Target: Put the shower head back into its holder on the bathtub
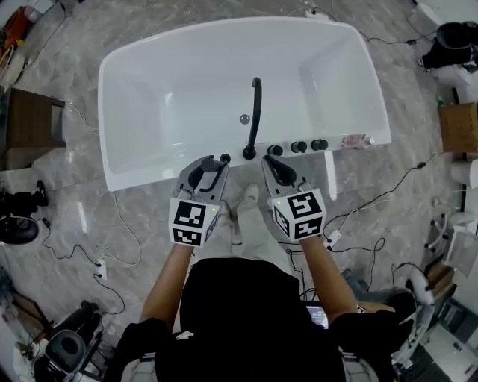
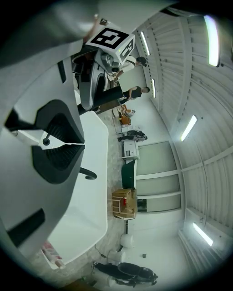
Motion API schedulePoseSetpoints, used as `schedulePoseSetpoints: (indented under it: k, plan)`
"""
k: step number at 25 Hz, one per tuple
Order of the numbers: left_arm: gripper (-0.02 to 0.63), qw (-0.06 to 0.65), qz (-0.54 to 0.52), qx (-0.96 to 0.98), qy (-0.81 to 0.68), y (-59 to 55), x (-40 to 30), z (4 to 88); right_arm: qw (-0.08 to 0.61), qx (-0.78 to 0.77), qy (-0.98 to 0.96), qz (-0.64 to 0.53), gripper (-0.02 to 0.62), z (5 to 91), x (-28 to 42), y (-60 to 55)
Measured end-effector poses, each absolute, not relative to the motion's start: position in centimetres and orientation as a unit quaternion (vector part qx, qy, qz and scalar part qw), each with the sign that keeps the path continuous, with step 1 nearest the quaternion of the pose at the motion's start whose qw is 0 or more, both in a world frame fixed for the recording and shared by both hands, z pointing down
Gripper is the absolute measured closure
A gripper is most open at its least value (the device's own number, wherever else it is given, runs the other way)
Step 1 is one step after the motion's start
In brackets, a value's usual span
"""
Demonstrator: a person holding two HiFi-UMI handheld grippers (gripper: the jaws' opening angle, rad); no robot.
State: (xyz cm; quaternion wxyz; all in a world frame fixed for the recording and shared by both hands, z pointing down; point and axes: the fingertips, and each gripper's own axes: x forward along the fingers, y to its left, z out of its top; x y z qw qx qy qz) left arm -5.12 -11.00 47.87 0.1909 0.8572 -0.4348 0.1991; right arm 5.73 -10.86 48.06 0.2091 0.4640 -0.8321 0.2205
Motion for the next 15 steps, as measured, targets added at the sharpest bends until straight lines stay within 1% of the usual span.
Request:
schedulePoseSetpoints:
  k: [6, 15]
  plan:
    - [0.462, 0.205, 0.205, 0.852, -0.436, -11.9, -4.8, 51.6, 0.227, 0.451, -0.828, 0.241, 0.571, 51.3, 6.1, -11.5]
    - [0.462, 0.221, 0.243, 0.836, -0.439, -12.9, -4.9, 57.7, 0.246, 0.436, -0.820, 0.278, 0.571, 56.0, 6.5, -12.6]
